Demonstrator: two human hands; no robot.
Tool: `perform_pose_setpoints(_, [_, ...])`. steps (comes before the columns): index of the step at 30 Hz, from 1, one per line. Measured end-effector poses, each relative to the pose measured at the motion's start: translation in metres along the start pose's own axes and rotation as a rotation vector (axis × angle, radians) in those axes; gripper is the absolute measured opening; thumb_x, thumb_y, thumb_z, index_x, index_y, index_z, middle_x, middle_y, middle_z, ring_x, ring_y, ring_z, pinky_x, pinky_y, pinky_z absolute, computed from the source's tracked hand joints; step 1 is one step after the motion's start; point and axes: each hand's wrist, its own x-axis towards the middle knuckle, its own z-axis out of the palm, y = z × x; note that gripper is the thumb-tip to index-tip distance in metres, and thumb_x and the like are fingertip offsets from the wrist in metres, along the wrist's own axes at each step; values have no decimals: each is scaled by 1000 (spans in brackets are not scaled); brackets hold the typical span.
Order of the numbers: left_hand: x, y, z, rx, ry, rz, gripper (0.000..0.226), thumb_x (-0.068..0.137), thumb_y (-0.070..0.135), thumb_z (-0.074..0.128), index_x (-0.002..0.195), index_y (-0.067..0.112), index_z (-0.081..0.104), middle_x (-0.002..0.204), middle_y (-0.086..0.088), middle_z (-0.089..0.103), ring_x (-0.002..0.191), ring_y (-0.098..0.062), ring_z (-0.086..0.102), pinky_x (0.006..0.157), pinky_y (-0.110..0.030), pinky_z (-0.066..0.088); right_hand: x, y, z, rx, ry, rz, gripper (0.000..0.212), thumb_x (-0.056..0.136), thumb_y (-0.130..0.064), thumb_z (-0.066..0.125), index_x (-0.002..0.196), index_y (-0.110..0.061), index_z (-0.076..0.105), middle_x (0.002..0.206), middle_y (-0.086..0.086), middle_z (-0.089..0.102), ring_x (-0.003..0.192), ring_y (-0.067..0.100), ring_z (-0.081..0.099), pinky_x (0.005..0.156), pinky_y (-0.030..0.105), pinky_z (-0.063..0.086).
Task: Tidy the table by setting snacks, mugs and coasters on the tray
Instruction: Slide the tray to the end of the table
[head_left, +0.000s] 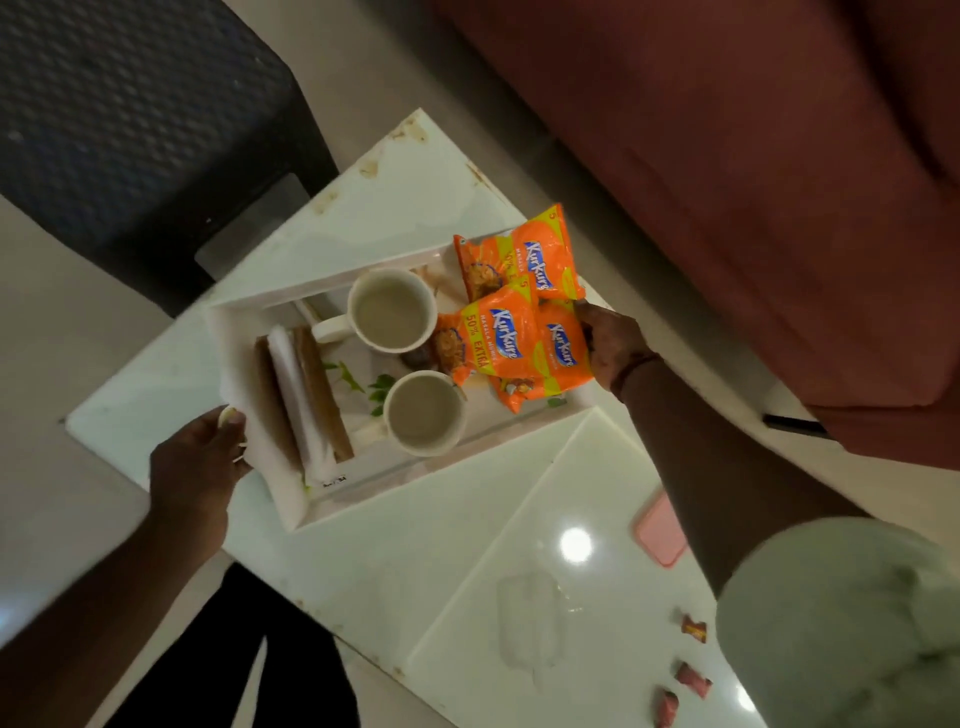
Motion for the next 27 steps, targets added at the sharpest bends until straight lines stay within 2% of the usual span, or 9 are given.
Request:
perform_pose_setpoints(5, [6,35,-1,121,-74,61,42,98,14,45,68,24,73,82,-8,59,78,-19,57,58,-18,55,-17,19,-20,98,12,-44,33,99,-32,54,120,-9,67,108,10,72,96,25,68,92,45,53])
perform_pose_setpoints(9, [11,68,6,229,-146,113,17,94,20,59,82,16,71,88,-13,63,83,-24,59,73,-35,55,-42,38,-36,238,54,-58,28,99,-30,54,117,-13,68,103,3,75,93,19,71,84,37,55])
perform_pose_setpoints(12, [20,90,16,306,-195,182,13,93,19,60,85,15,69,89,-15,61,85,-25,58,82,-46,54,-64,54,-44,327,96,-45,23,99,-33,54,110,-19,69,115,6,70,104,23,67,91,41,52])
perform_pose_setpoints(14, [27,105,25,385,-225,214,13,93,19,59,94,12,70,92,-15,63,87,-25,60,87,-52,53,-80,64,-44,389,143,-27,21,99,-34,53,104,-21,69,110,1,72,99,18,69,90,40,52])
perform_pose_setpoints(16, [37,118,35,440,-265,220,24,93,18,59,110,4,68,99,-16,66,90,-26,63,89,-53,52,-94,75,-43,456,202,1,20,99,-36,52,98,-24,69,103,-4,72,93,13,69,89,37,52])
perform_pose_setpoints(18, [45,132,47,495,-301,234,30,93,19,60,117,2,65,106,-20,67,93,-28,65,90,-52,53,-106,87,-42,544,223,27,22,101,-37,49,102,-25,67,114,-1,71,100,15,68,92,39,52])
perform_pose_setpoints(22, [63,150,74,617,-380,285,30,93,22,60,116,4,65,111,-20,67,100,-33,65,93,-54,51,-129,105,-33,719,203,18,28,104,-35,43,113,-24,66,108,-4,76,98,14,72,79,34,61])
perform_pose_setpoints(25, [76,157,95,665,-413,298,29,93,20,59,119,6,65,116,-21,65,102,-31,64,95,-52,51,-140,116,-26,785,297,22,30,102,-34,47,121,-18,64,120,5,70,107,21,67,92,41,54])
perform_pose_setpoints(27, [83,157,110,712,-431,312,27,93,21,59,117,10,65,116,-18,65,105,-30,63,94,-50,51,-145,123,-23,819,357,32,27,101,-34,50,115,-18,66,117,6,70,103,21,69,91,41,54])
